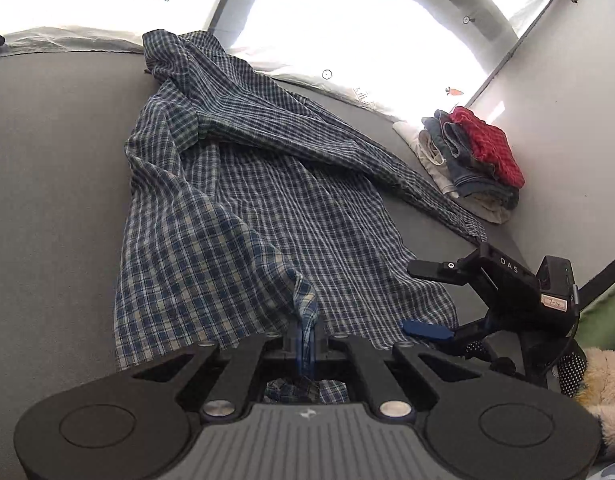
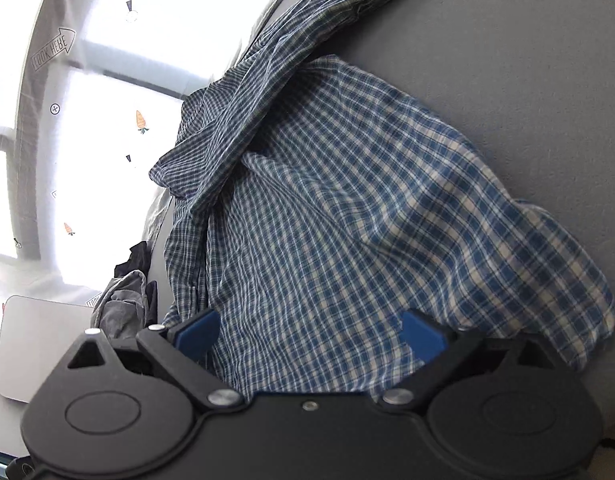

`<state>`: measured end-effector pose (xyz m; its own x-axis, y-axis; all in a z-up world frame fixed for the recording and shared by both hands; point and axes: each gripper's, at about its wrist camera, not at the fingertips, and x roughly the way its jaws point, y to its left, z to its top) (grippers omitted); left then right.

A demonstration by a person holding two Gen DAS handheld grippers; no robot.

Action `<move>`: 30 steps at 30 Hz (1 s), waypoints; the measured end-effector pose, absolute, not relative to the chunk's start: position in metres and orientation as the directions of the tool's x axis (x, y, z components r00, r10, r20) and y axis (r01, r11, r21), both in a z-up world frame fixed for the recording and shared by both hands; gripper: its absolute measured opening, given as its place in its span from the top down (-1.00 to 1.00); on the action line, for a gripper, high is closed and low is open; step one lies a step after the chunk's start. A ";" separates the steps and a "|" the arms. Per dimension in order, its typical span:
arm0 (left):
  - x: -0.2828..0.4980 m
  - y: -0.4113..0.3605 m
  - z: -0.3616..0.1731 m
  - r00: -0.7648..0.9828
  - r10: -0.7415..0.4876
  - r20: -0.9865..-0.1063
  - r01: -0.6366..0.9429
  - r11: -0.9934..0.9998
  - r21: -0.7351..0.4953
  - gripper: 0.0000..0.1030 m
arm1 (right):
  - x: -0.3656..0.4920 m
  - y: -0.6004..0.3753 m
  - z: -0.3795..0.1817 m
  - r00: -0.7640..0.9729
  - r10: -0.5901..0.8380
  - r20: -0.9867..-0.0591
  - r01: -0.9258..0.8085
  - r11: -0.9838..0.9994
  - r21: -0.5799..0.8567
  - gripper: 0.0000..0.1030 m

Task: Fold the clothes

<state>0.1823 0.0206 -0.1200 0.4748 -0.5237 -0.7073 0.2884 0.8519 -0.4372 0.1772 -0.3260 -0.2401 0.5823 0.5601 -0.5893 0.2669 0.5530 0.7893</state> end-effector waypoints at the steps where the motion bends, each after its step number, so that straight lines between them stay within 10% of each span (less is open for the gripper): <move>1: 0.184 0.014 -0.128 0.453 -0.519 -0.724 0.280 0.854 -0.438 0.94 | 0.177 -0.329 -0.240 0.578 0.568 -0.586 0.263 0.550 0.793 -0.92; 9: 0.192 0.011 -0.191 0.320 -0.499 -0.806 0.033 0.856 -0.517 0.83 | 0.182 -0.332 -0.236 0.531 0.609 -0.589 0.200 0.585 0.786 -0.92; 16: 0.177 0.024 -0.154 0.462 -0.480 -0.746 0.072 0.858 -0.508 -0.05 | 0.187 -0.336 -0.236 0.531 0.608 -0.590 0.191 0.593 0.782 -0.93; 27: 0.170 0.083 -0.164 0.514 -0.253 -0.819 -0.159 0.911 -0.381 -0.16 | 0.186 -0.333 -0.235 0.568 0.575 -0.589 0.210 0.591 0.779 -0.95; 29: 0.169 0.084 -0.169 0.500 -0.263 -0.825 -0.151 0.911 -0.383 -0.06 | 0.186 -0.332 -0.235 0.572 0.568 -0.591 0.216 0.591 0.777 -0.95; 30: 0.169 0.085 -0.171 0.488 -0.282 -0.826 -0.149 0.906 -0.397 0.38 | 0.186 -0.332 -0.235 0.574 0.565 -0.592 0.219 0.590 0.777 -0.95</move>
